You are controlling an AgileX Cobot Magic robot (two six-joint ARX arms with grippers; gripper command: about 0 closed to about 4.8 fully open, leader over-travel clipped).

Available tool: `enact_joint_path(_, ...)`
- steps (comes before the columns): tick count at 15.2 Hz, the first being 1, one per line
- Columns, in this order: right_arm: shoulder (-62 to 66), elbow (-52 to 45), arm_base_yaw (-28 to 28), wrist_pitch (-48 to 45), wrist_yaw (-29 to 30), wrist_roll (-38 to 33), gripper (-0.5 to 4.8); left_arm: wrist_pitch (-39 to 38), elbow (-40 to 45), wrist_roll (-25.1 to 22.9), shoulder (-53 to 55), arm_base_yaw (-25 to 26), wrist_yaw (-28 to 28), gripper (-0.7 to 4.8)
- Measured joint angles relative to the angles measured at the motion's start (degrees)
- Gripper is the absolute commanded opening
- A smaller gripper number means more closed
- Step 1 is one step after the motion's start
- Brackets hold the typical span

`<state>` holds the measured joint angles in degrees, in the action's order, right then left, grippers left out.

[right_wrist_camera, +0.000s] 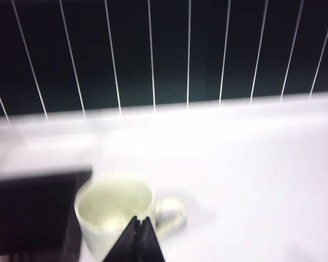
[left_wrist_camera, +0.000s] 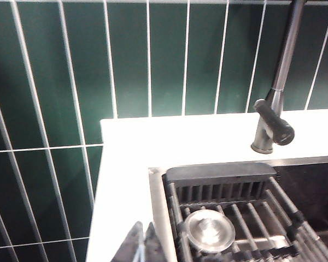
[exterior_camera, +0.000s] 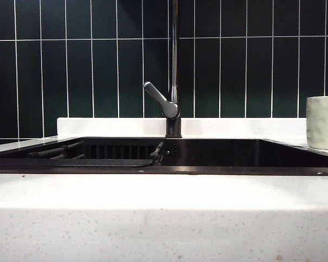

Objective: Pick up the mug next to the sink, go to the faucet to get some water, pour the water into the sink, and finally put the mug back to its place.

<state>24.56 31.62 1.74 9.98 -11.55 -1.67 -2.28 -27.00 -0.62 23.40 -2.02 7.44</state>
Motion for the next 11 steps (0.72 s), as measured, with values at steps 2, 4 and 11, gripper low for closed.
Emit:
enact_joint_path(2,2.93,2.78,0.0,2.91,0.0,0.17,0.0,5.86,-3.3,0.17,7.61,0.0,6.25,-0.05)
enact_joint_path(4,2.6,3.23,0.02,0.22,-0.04,0.96,1.08,15.41,-3.39,1.25,12.41,0.0,11.47,0.58)
enact_joint_path(11,17.09,2.67,6.71,-2.21,-5.2,8.81,1.81,18.45,-4.2,-0.24,30.49,0.0,14.03,0.9)
